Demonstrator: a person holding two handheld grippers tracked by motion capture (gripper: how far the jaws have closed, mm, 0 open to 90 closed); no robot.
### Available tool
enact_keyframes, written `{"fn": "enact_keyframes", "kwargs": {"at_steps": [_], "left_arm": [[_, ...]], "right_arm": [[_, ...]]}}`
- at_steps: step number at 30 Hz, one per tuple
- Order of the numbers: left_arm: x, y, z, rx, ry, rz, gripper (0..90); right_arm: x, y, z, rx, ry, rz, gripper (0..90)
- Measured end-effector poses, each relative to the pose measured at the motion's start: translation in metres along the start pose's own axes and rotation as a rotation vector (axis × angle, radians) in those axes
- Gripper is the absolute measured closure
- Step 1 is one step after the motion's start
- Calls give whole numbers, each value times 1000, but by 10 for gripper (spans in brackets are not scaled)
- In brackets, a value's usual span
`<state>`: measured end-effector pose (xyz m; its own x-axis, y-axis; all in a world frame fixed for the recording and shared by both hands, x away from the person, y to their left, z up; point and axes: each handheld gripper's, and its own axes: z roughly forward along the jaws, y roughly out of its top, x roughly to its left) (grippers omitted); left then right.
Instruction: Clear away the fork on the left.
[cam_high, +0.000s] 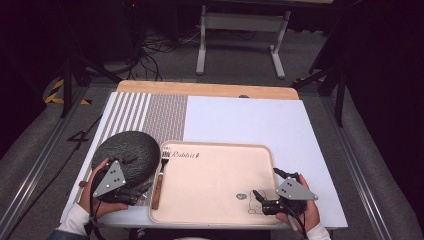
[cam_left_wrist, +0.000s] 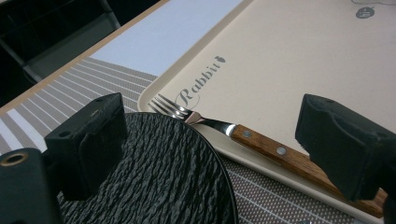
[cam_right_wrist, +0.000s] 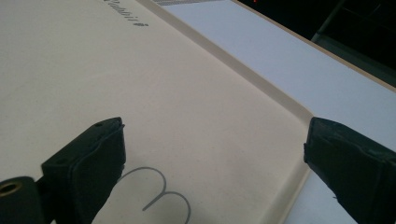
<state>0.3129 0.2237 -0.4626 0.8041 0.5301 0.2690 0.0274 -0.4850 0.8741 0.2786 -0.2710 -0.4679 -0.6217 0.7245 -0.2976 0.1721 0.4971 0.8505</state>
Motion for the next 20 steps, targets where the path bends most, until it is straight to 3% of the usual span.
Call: {"fn": "enact_keyframes", "kwargs": {"at_steps": [20], "left_arm": [[1,1,4,-1,-10,-7,96]], "right_arm": [[0,-3,2,14,14,3,63]]}}
